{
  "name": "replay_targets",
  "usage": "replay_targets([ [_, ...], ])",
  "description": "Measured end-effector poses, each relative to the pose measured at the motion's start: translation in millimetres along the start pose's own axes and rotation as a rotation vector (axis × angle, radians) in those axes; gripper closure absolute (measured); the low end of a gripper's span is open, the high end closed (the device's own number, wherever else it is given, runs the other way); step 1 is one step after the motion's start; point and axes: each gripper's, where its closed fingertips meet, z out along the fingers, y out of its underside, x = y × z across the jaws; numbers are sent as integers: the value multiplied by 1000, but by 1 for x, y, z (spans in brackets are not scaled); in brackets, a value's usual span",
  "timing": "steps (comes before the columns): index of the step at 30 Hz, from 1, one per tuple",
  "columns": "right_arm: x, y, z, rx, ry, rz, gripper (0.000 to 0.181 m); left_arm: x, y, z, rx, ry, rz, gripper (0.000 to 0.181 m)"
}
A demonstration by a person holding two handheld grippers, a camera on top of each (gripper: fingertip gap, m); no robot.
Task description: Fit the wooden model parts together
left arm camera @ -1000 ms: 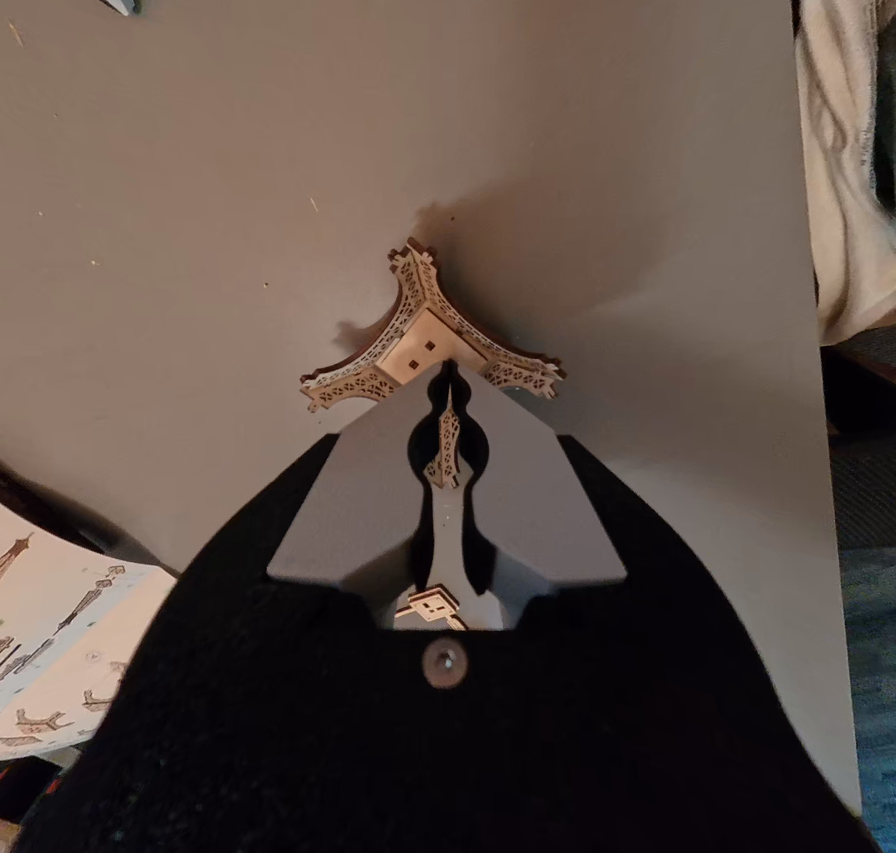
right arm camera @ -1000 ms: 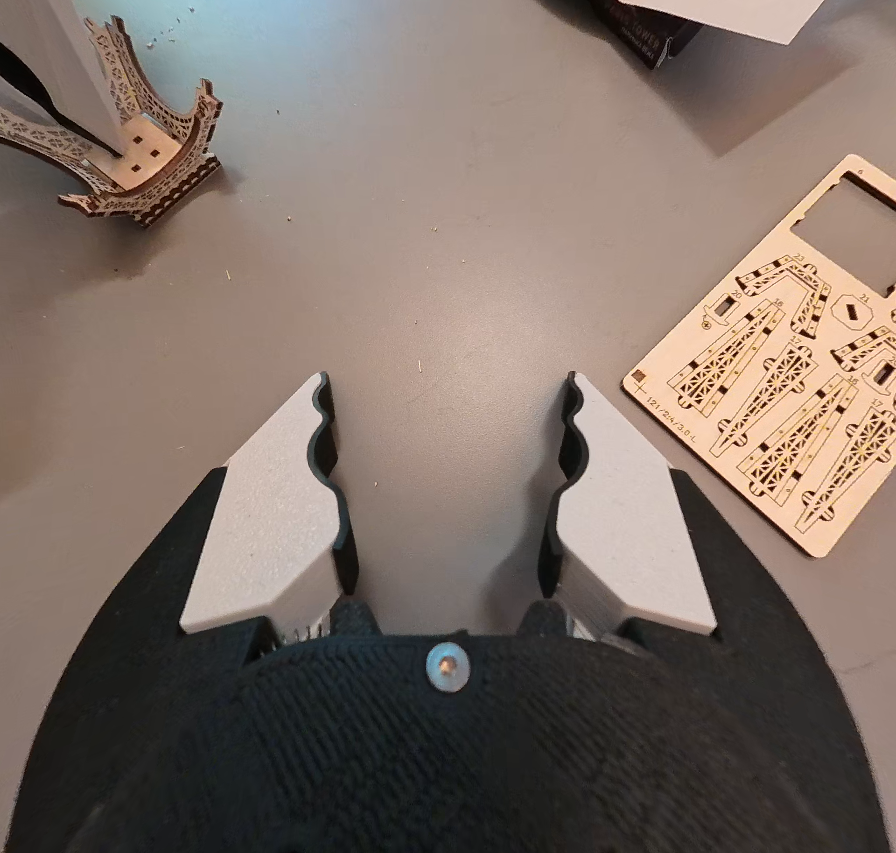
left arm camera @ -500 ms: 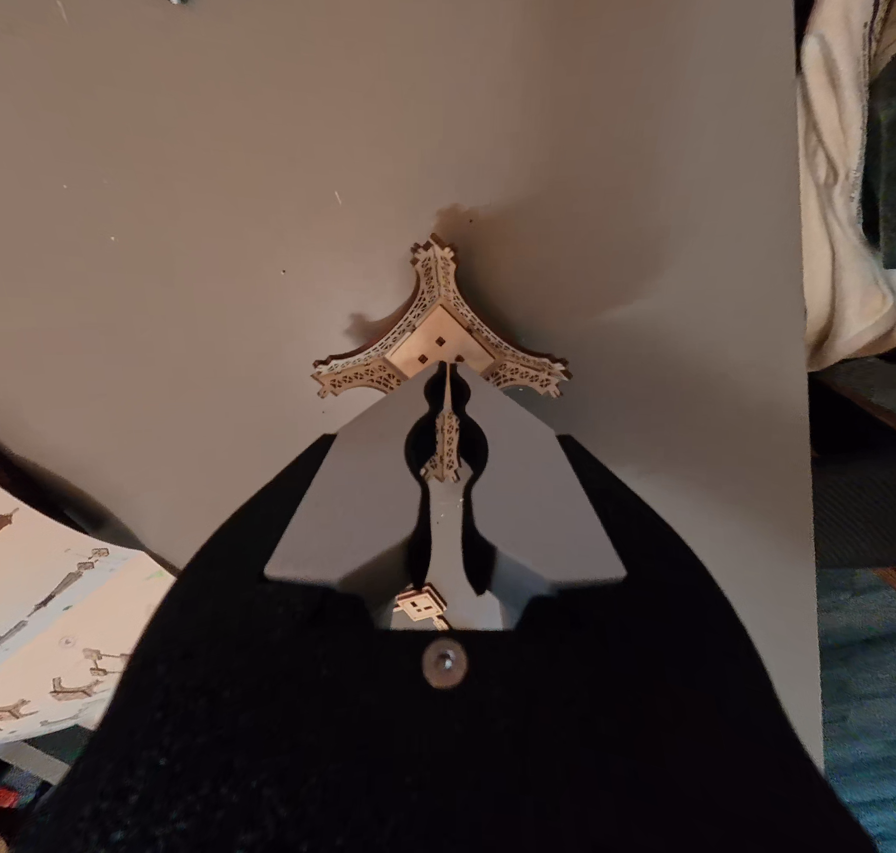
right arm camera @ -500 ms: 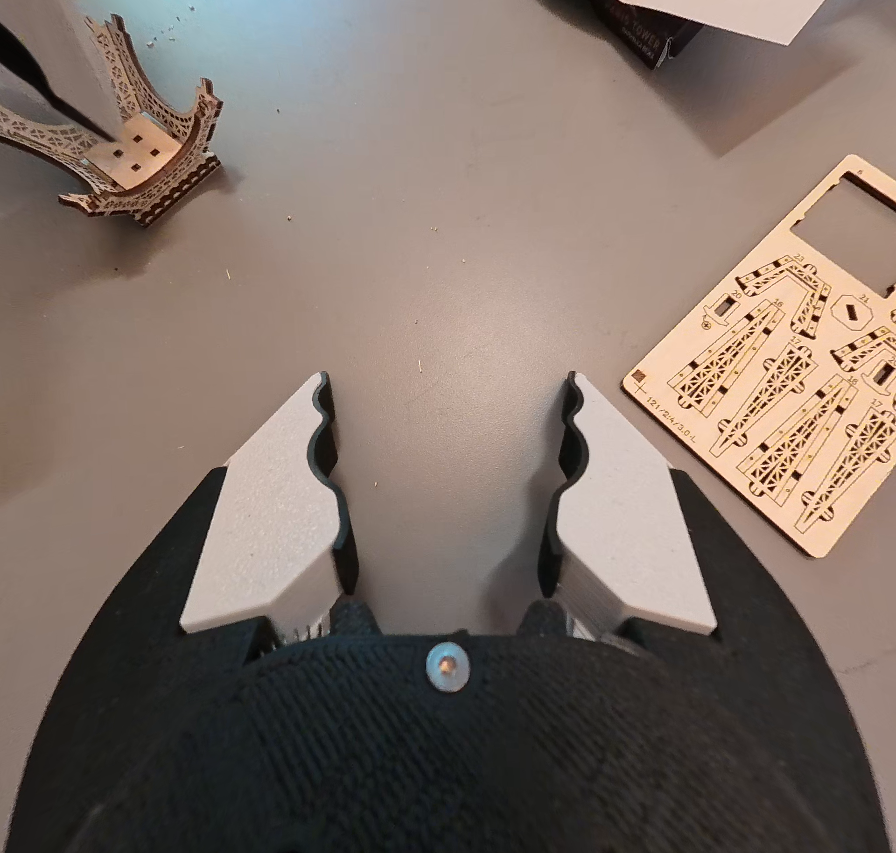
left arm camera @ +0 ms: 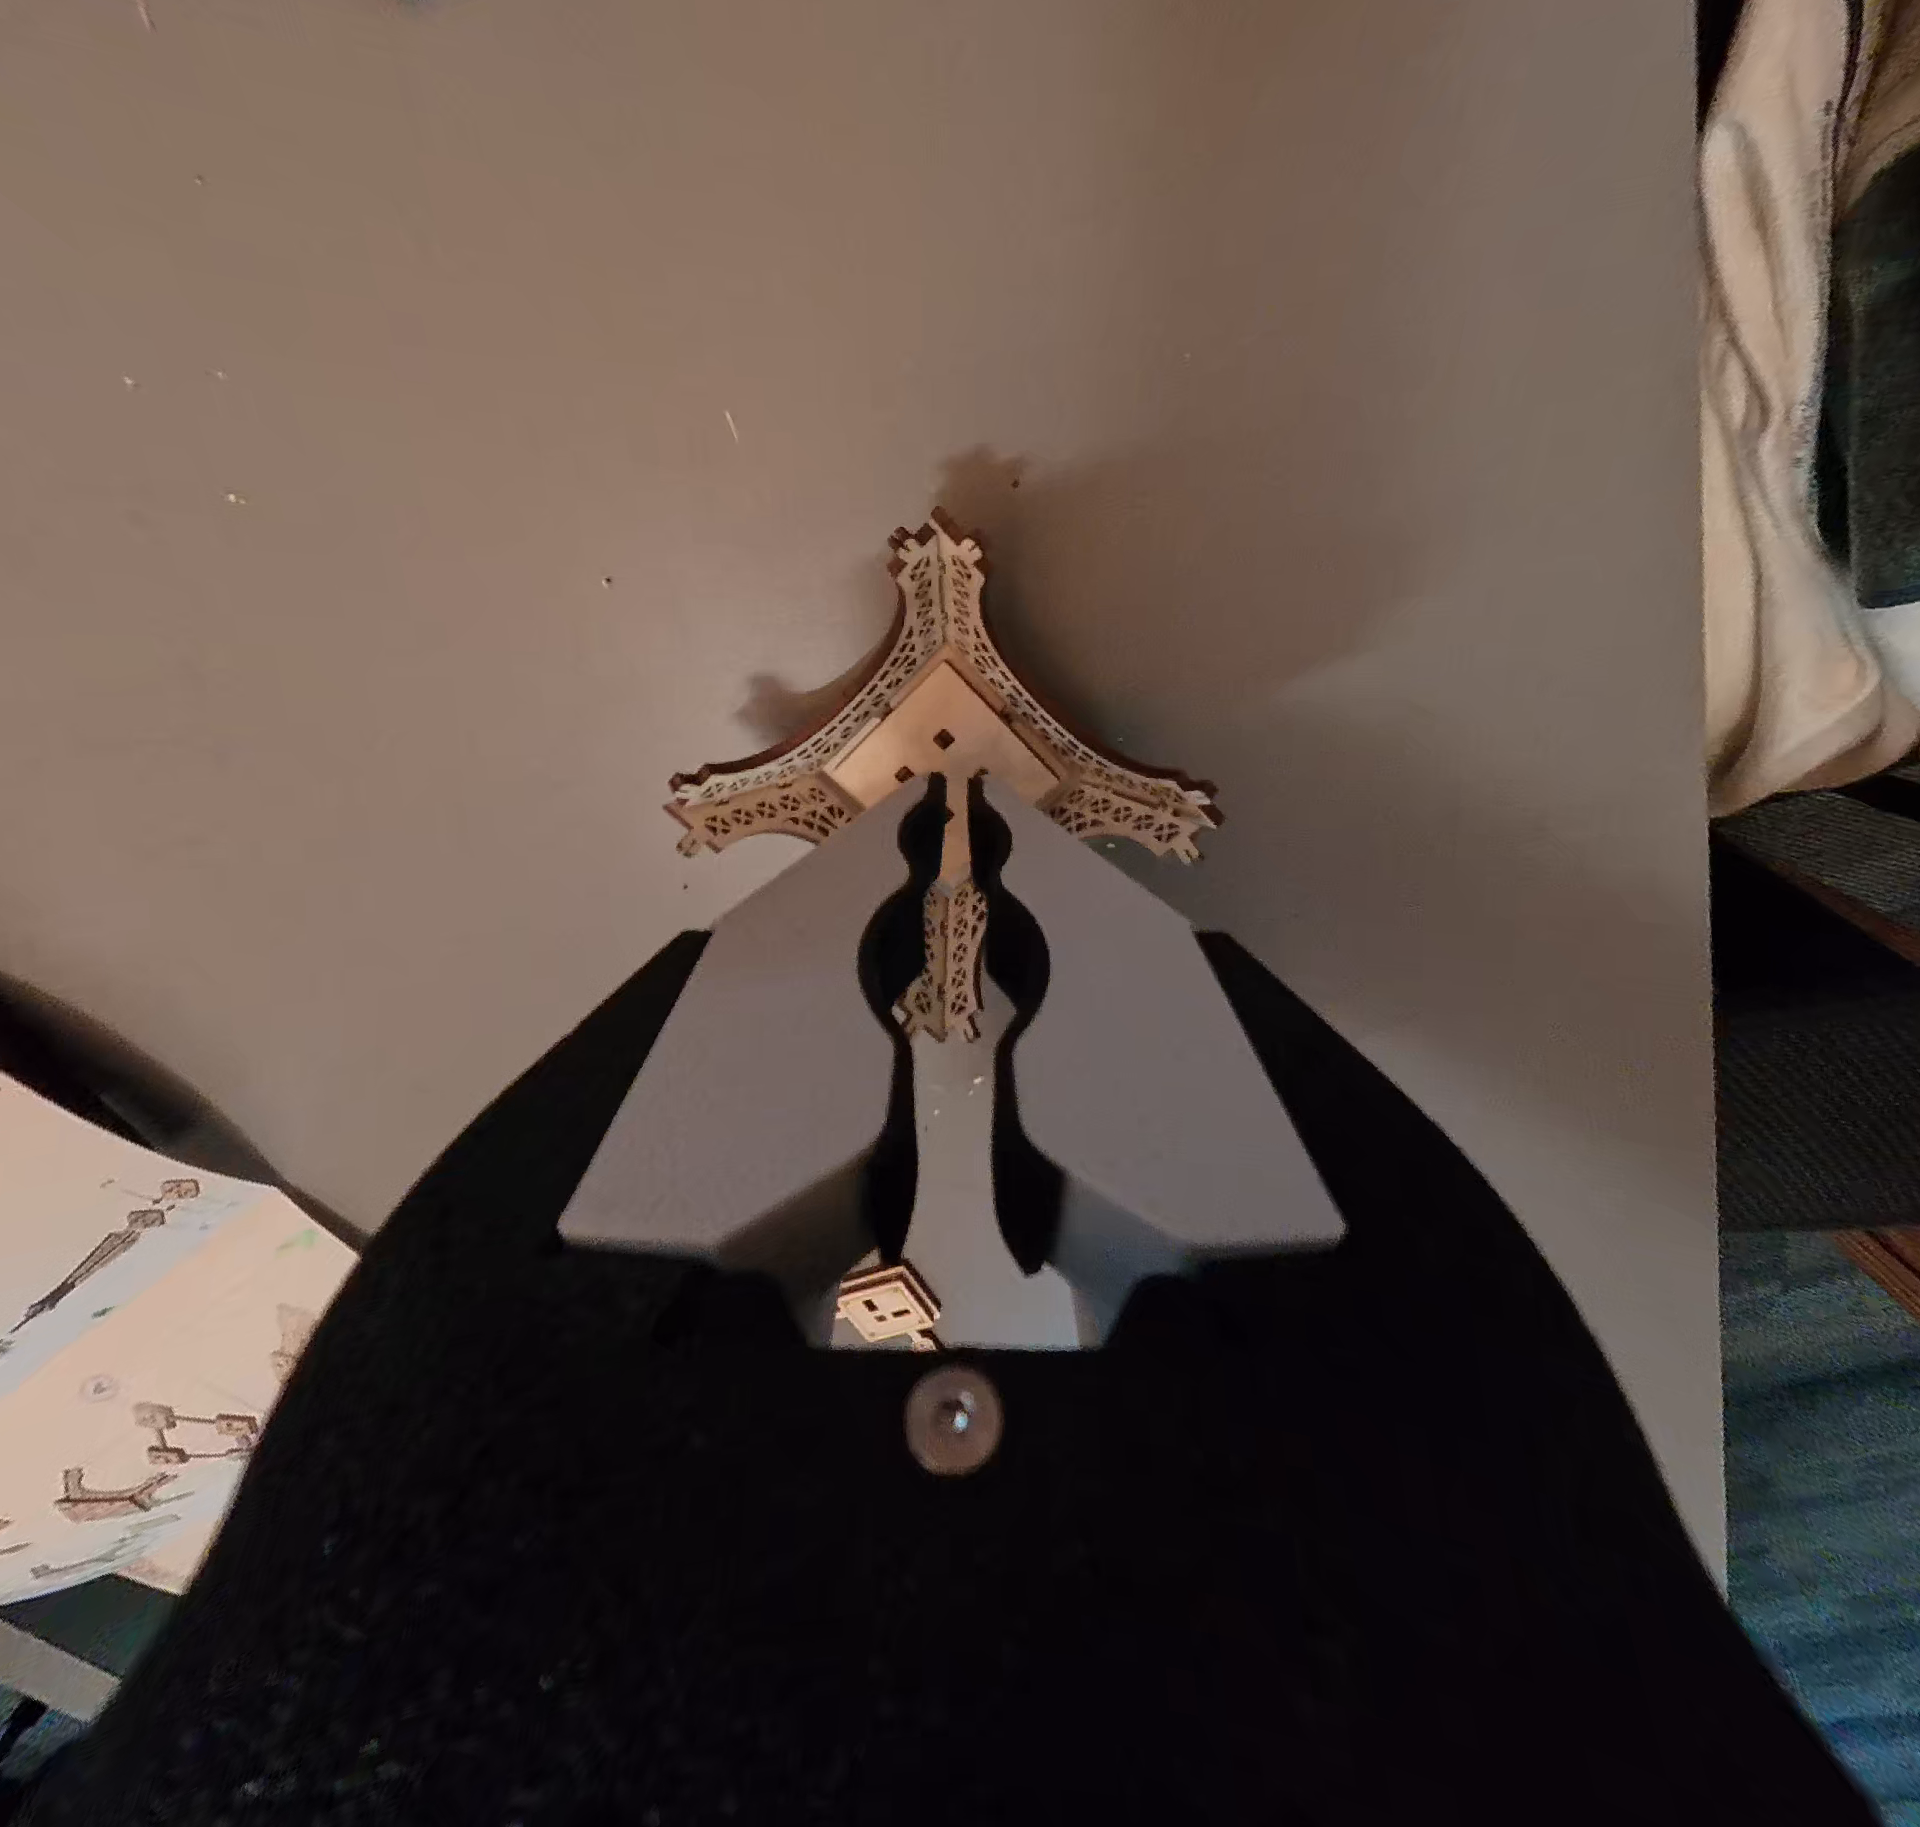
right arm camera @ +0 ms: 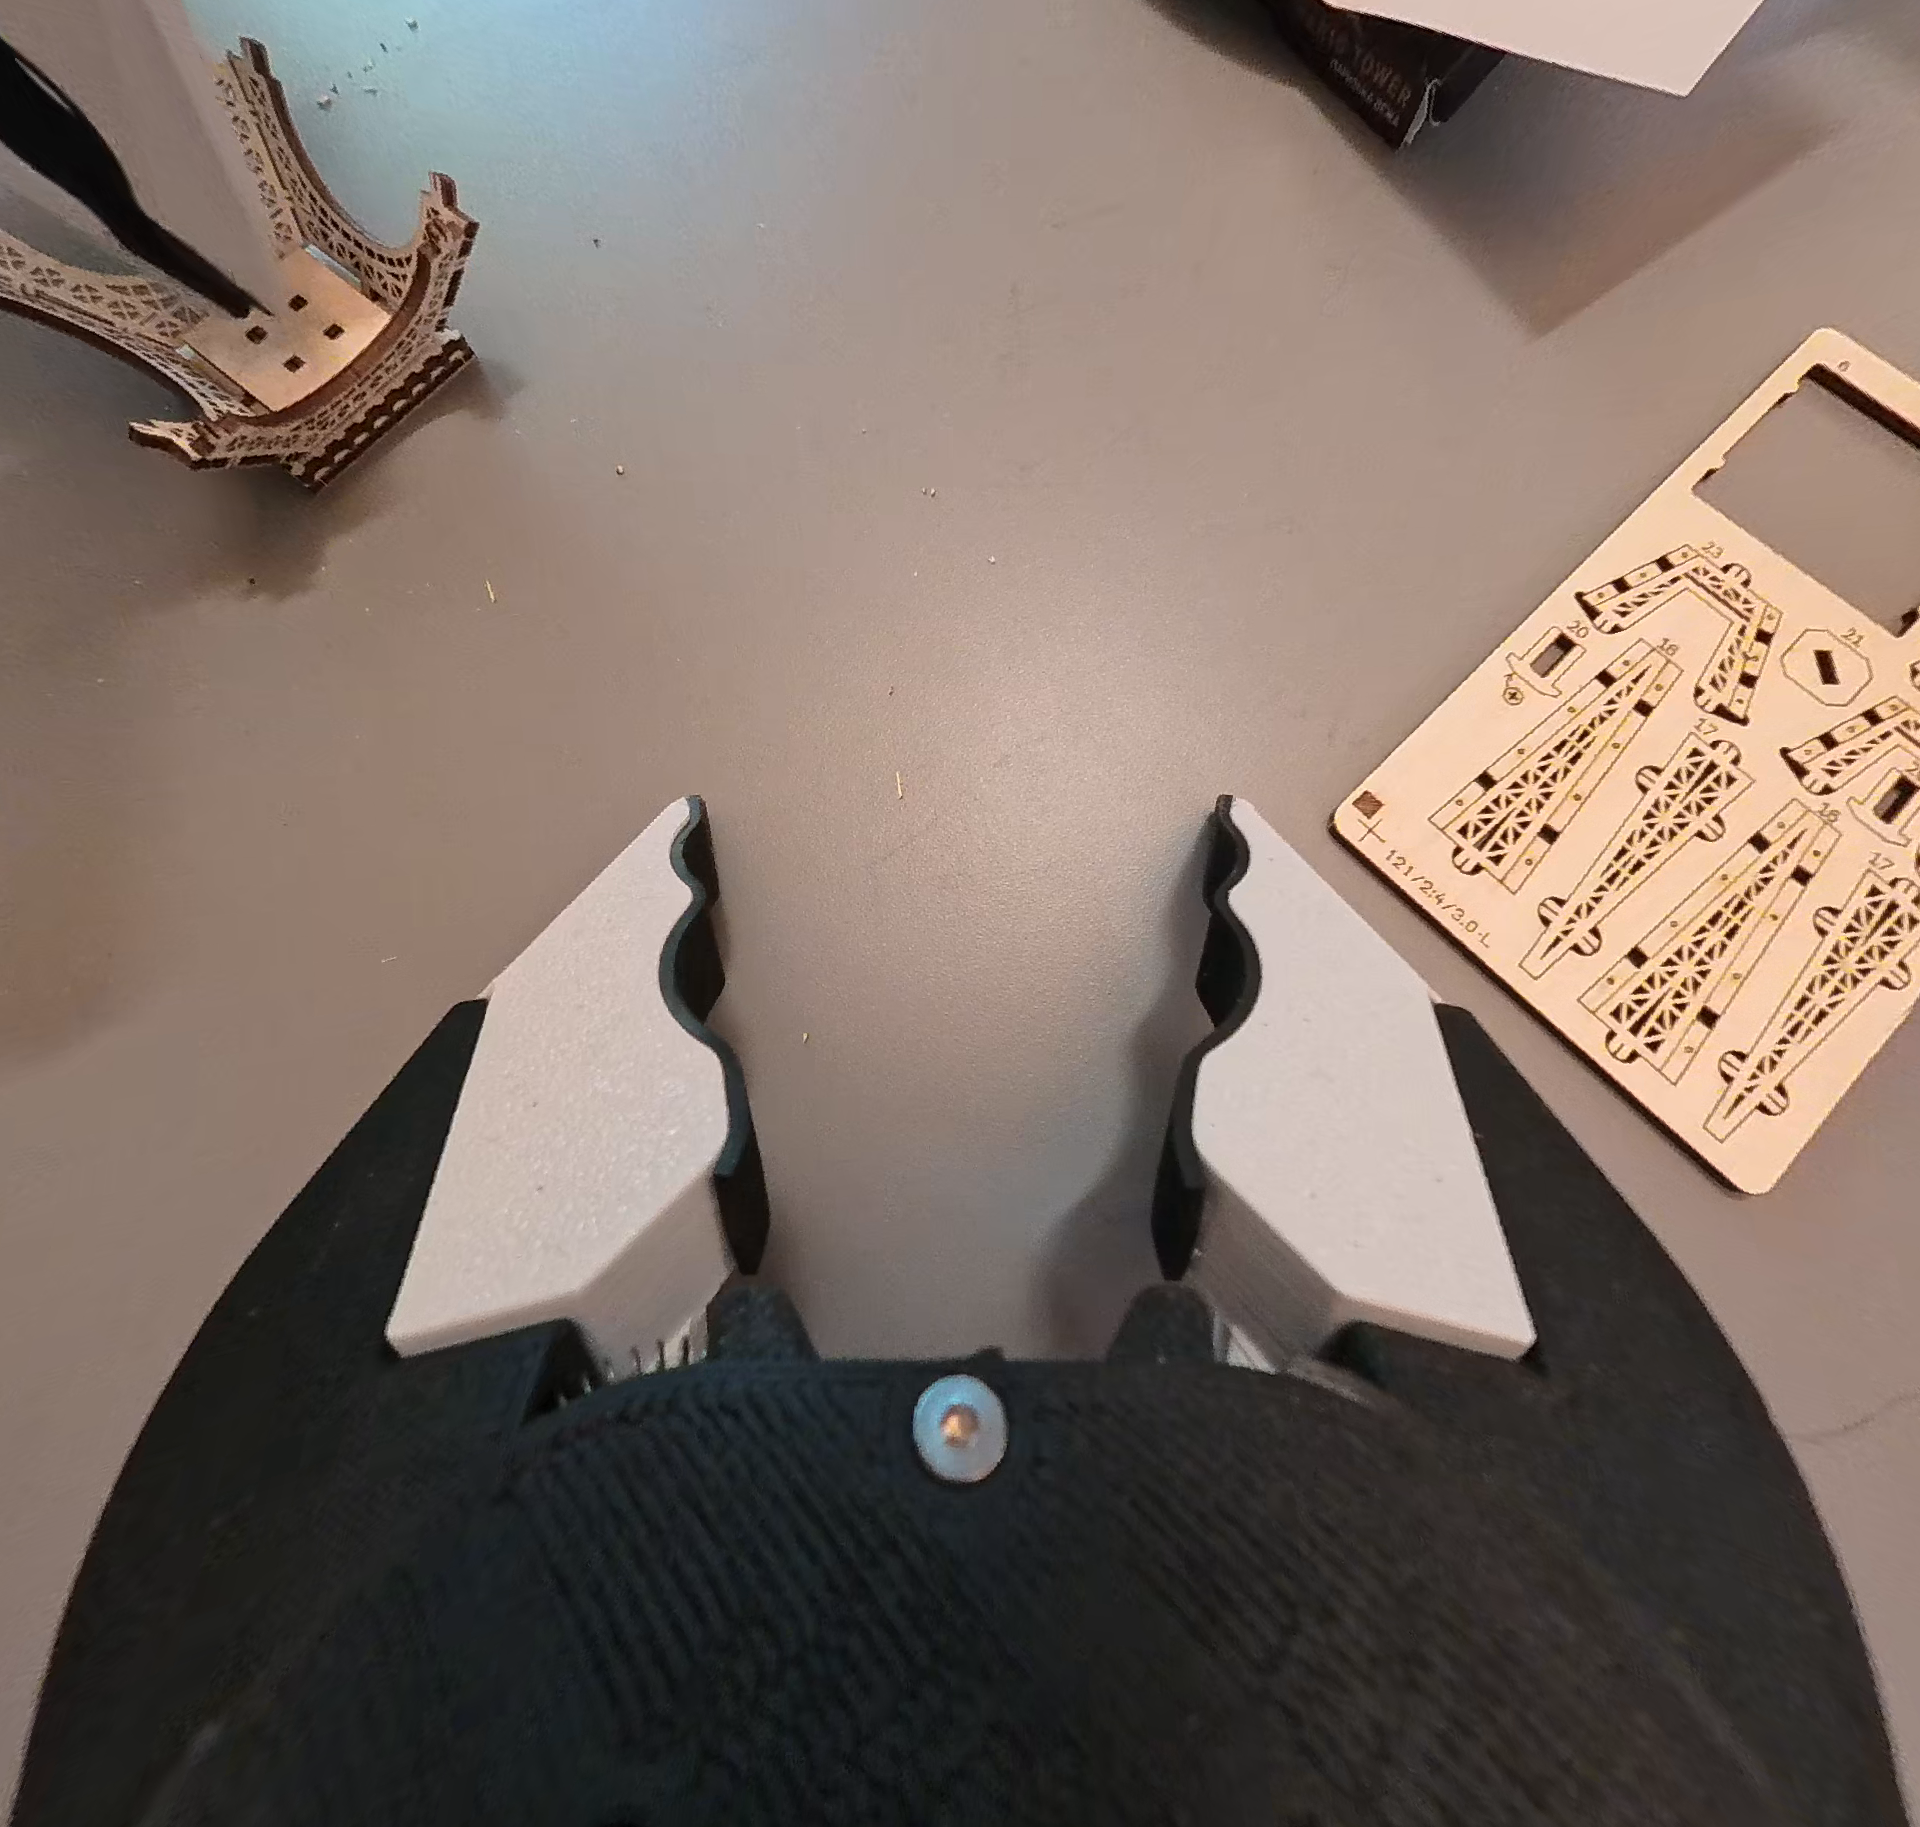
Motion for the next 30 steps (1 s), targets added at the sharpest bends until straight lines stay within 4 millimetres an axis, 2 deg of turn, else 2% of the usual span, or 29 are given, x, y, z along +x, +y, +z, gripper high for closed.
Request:
replay_targets([
  [19, 0, 0, 0, -1, 2, -1, 88, 1, 2, 5, -26, 68, 5, 181],
  [30, 0, 0, 0, 0, -1, -2, 88, 0, 0, 7, -179, 55, 64, 181],
])
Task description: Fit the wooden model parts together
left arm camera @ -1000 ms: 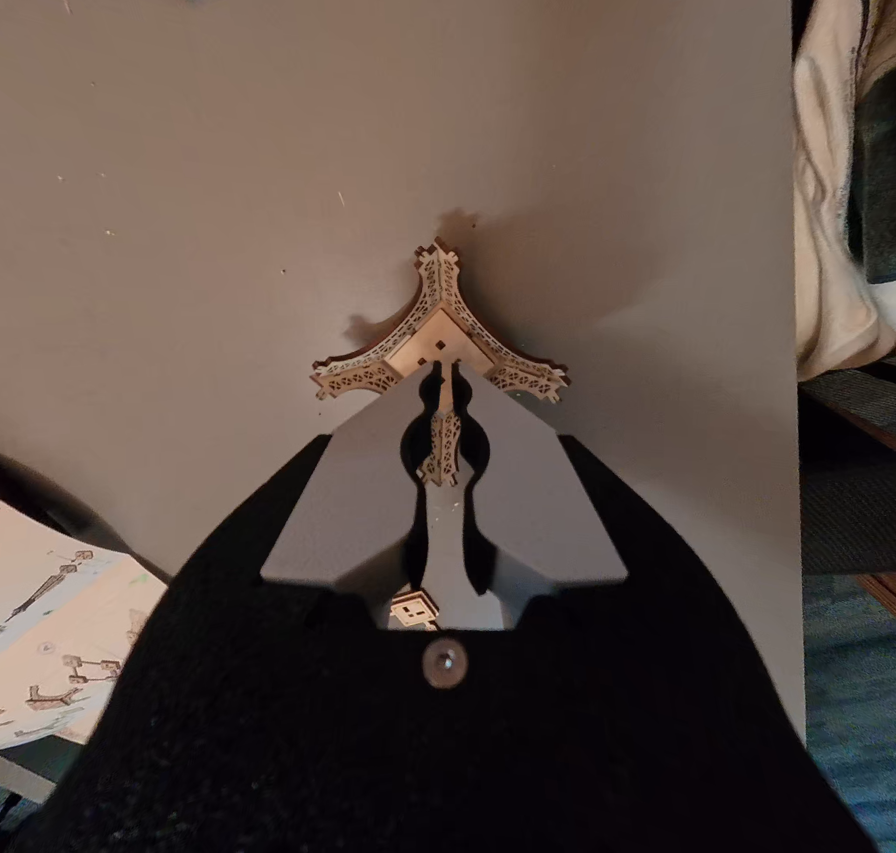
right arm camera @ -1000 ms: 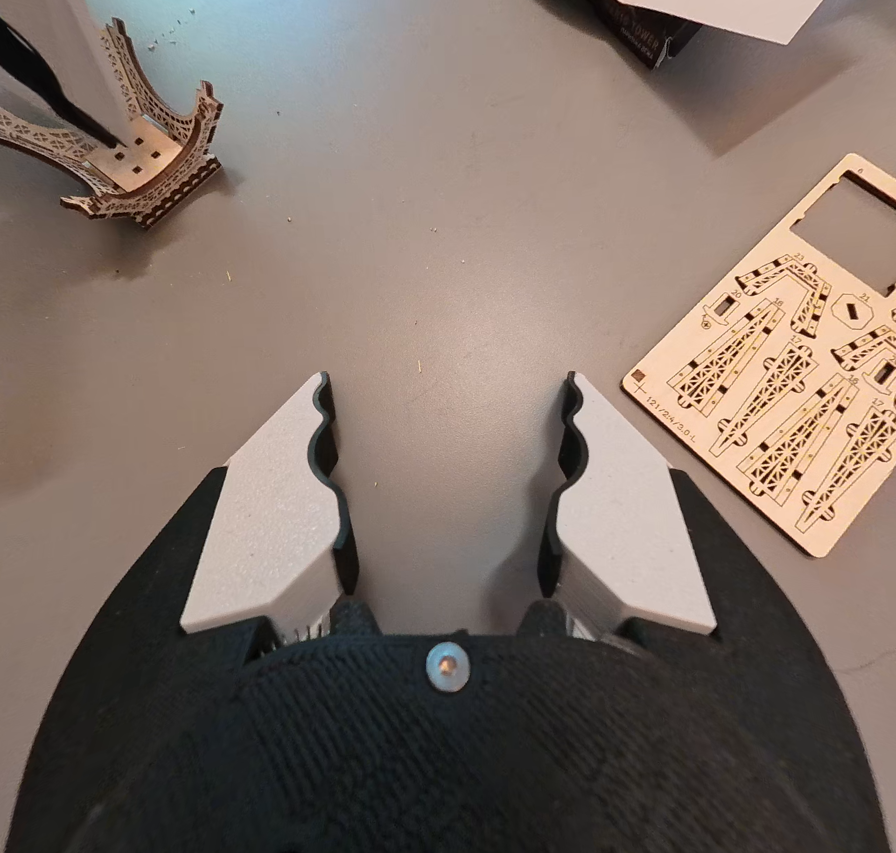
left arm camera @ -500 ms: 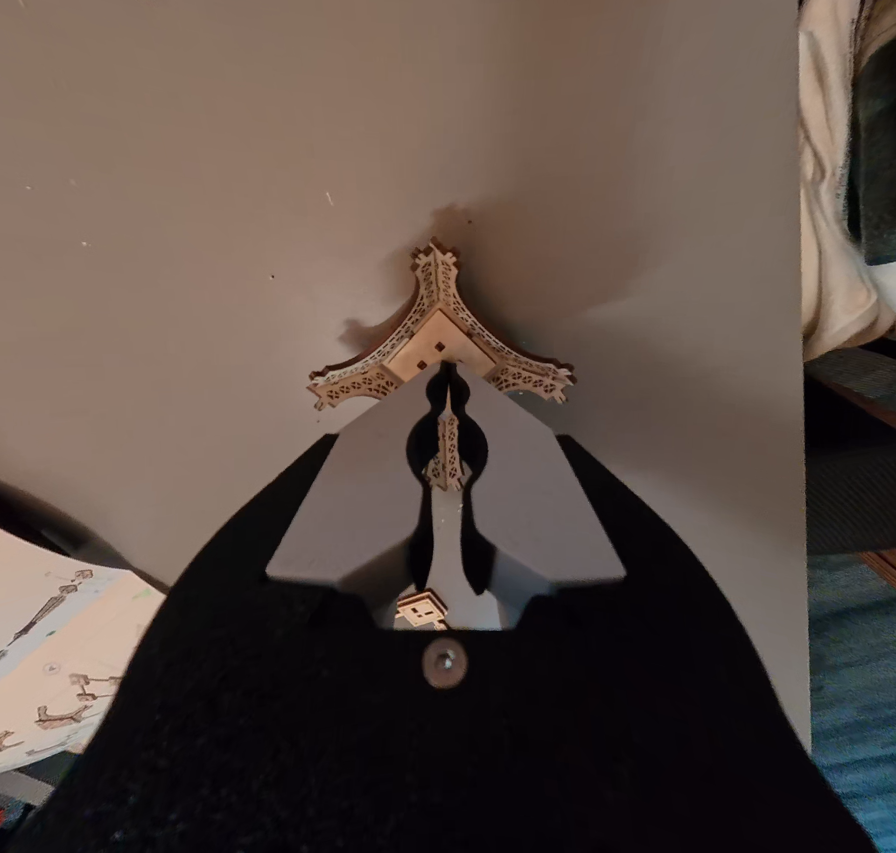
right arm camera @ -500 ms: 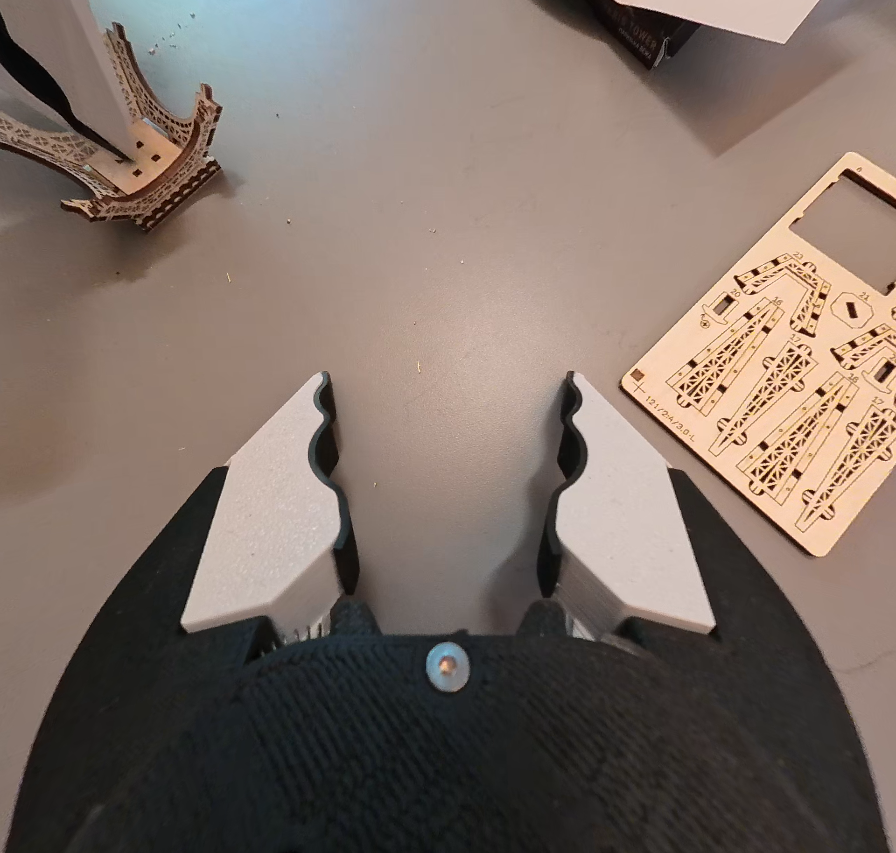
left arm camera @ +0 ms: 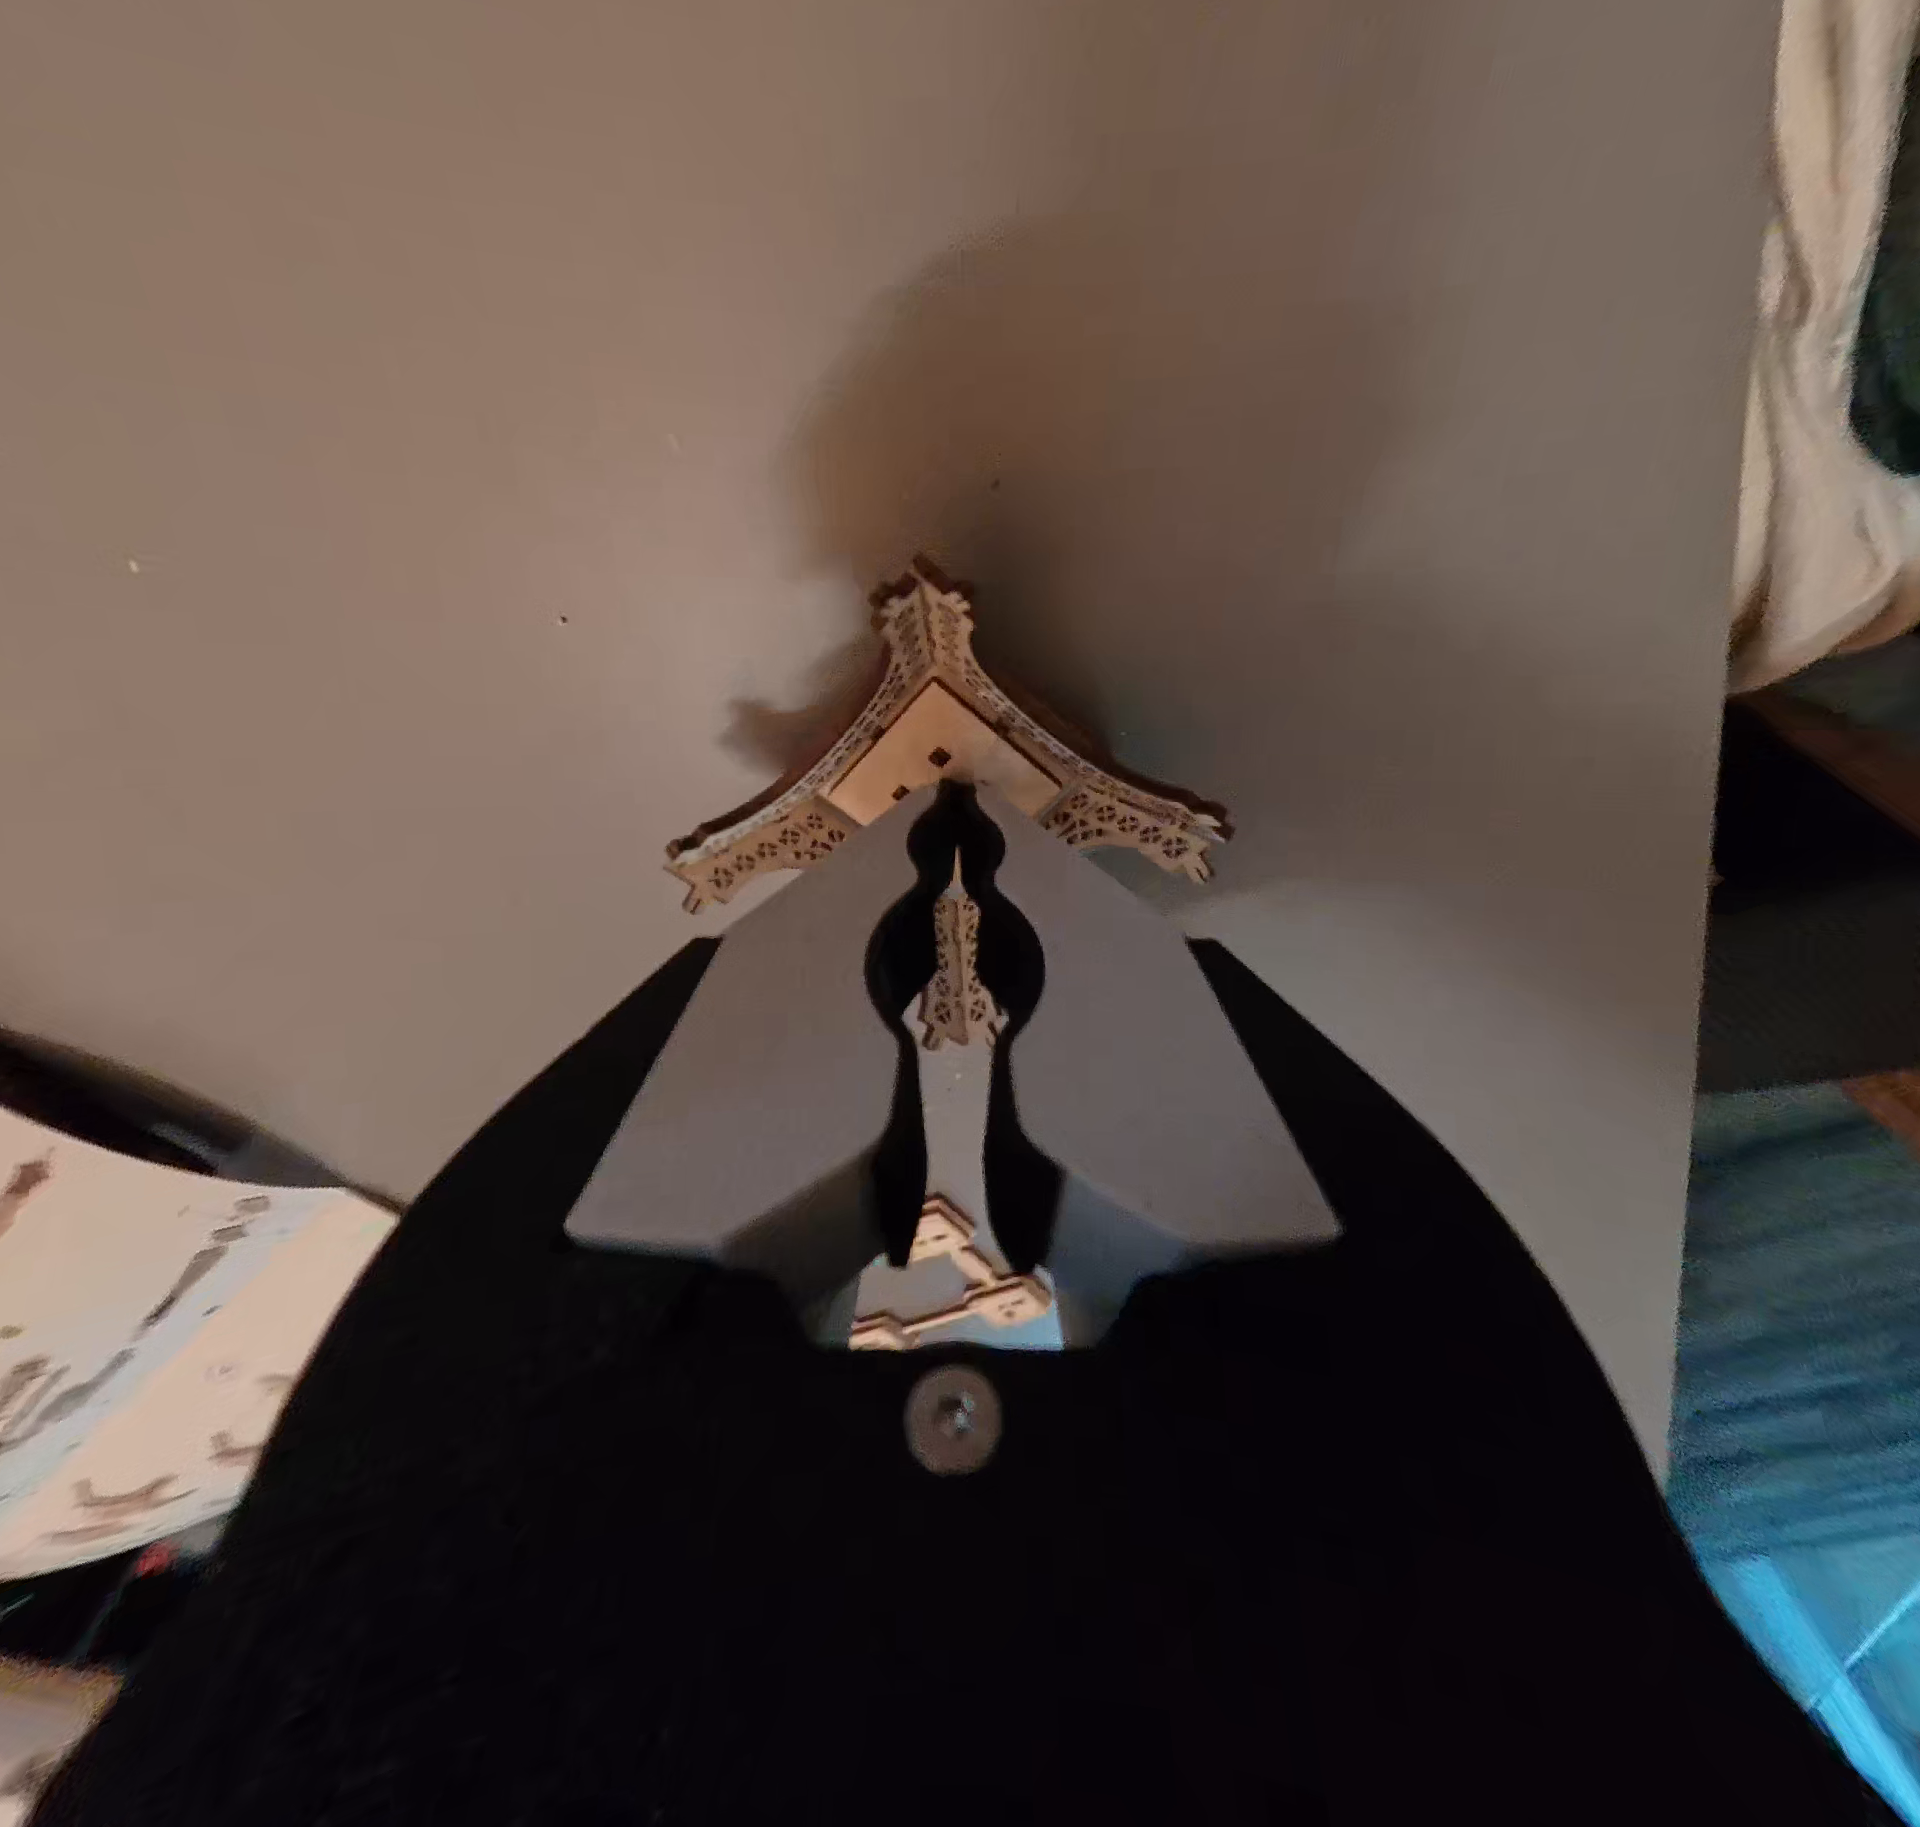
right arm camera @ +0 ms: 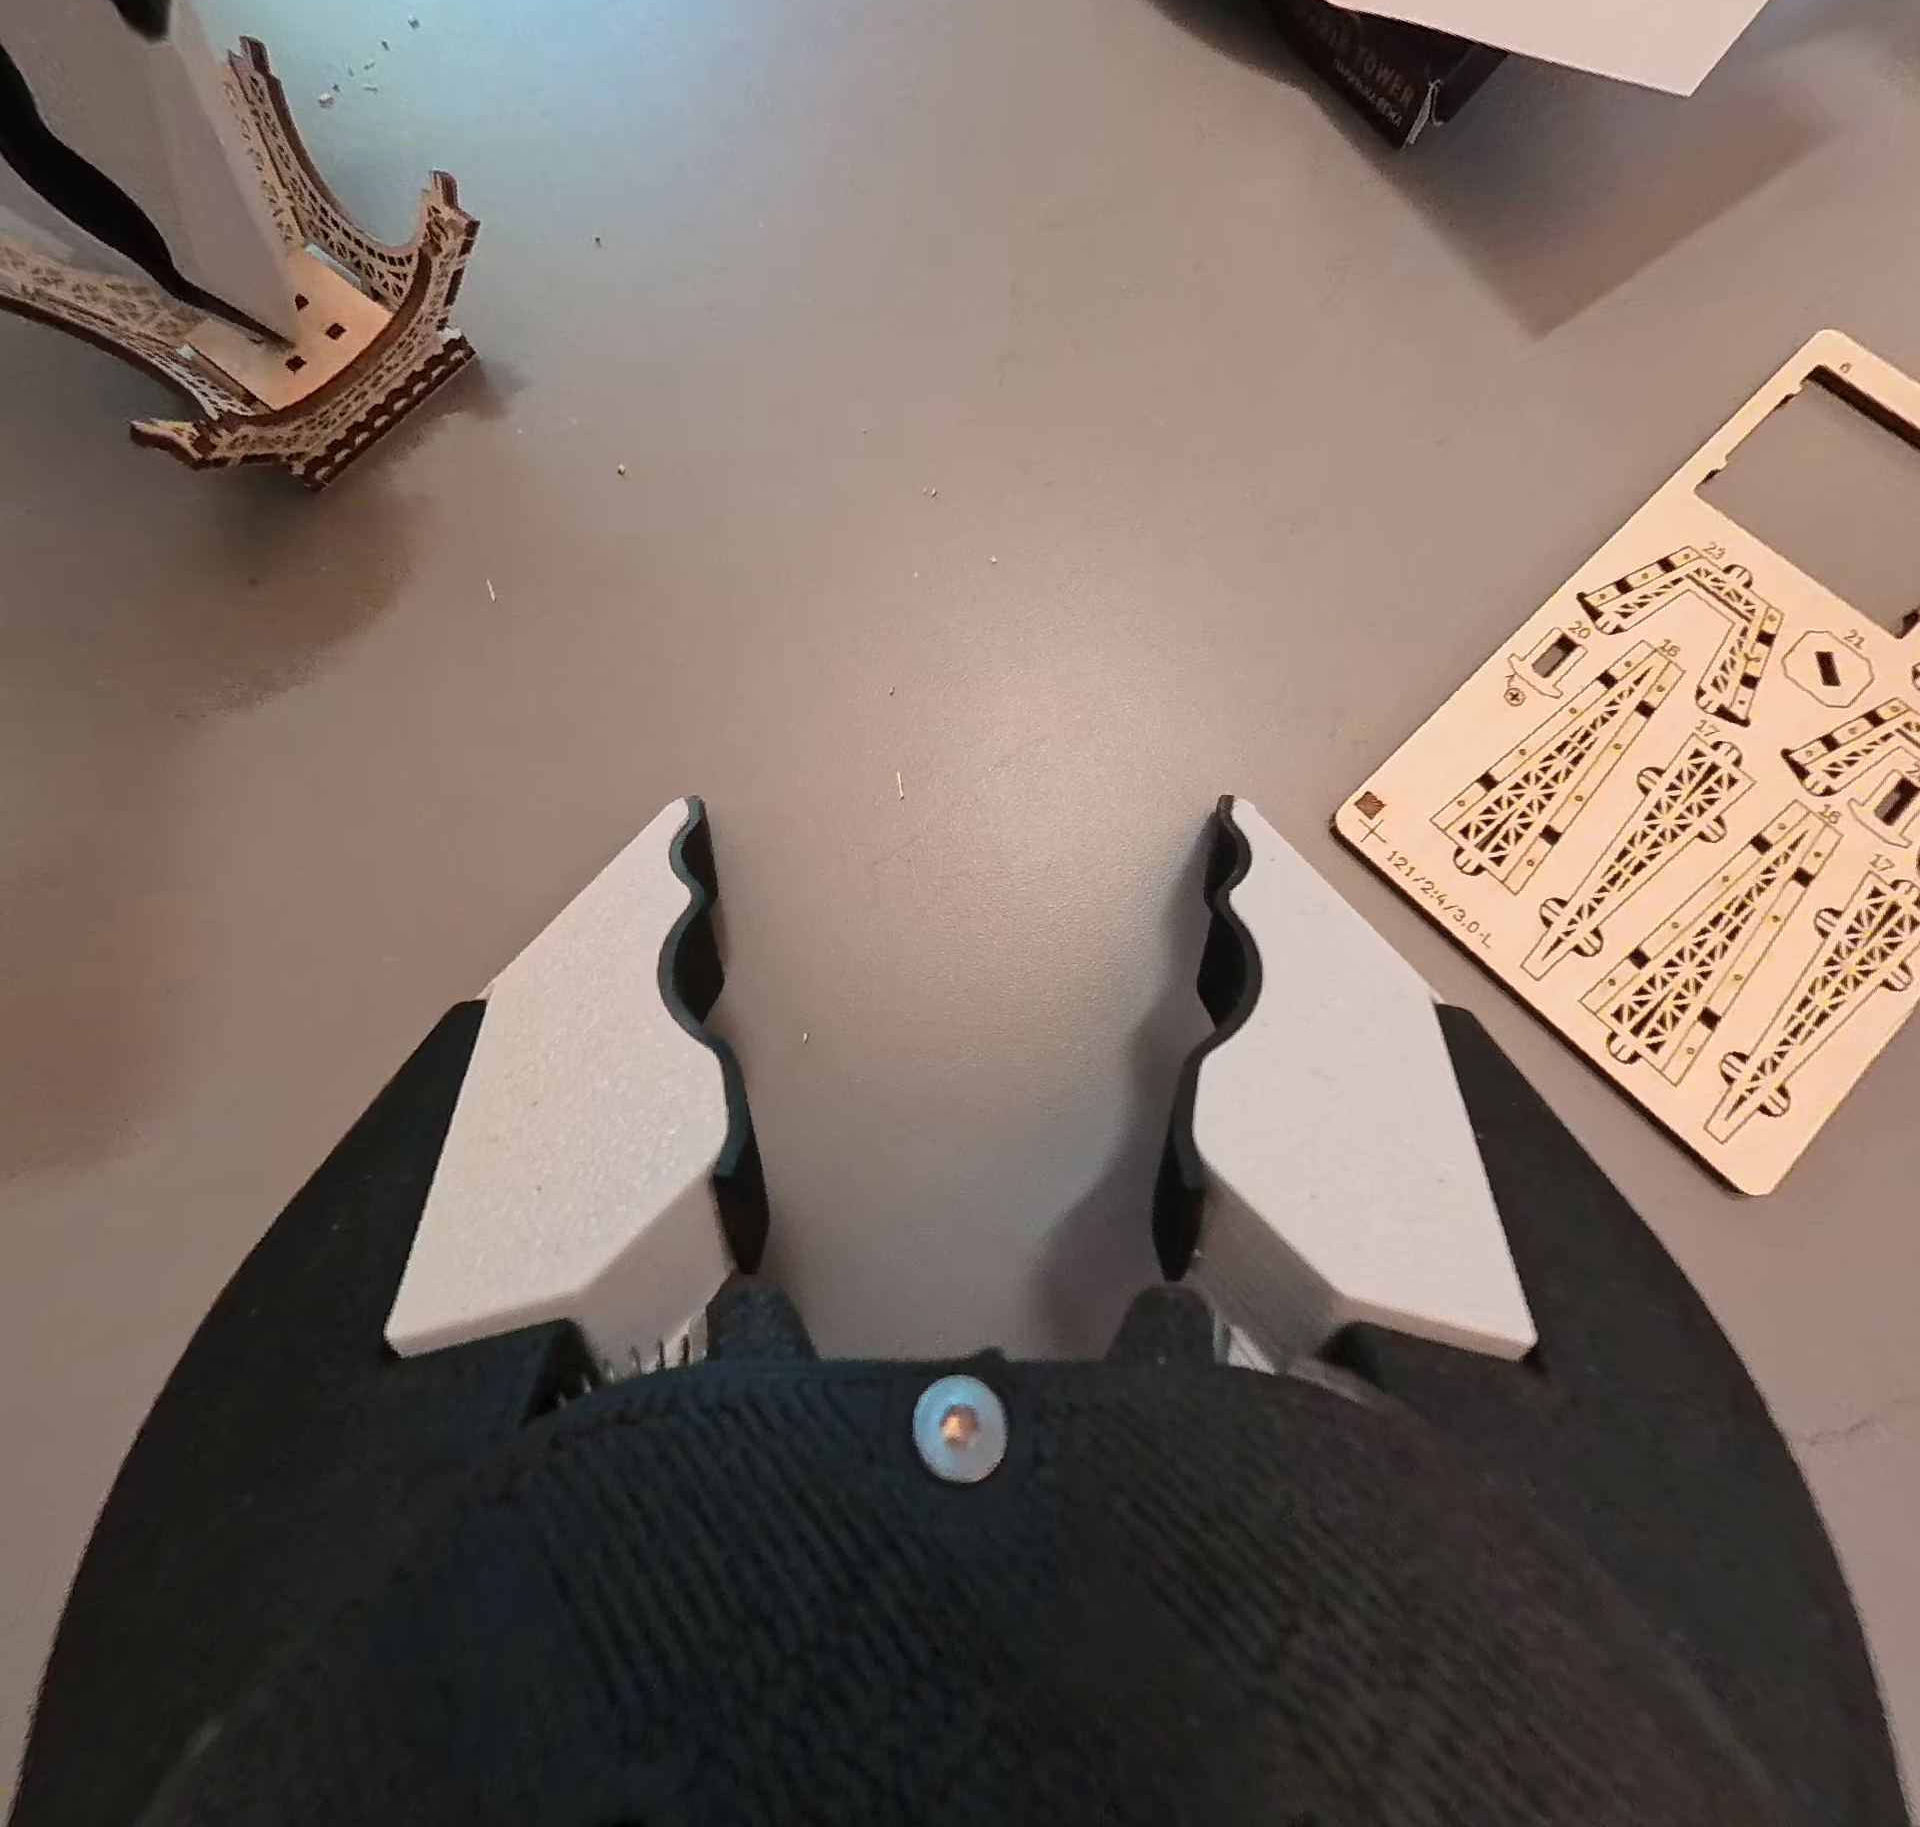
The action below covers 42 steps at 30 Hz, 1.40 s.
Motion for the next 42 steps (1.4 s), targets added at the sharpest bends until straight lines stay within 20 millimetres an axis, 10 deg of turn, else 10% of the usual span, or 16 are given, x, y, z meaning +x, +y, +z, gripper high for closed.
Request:
replay_targets([
  [42, 0, 0, 0, -1, -2, -3, 87, 7, 1, 1, 33, -55, 36, 181],
])
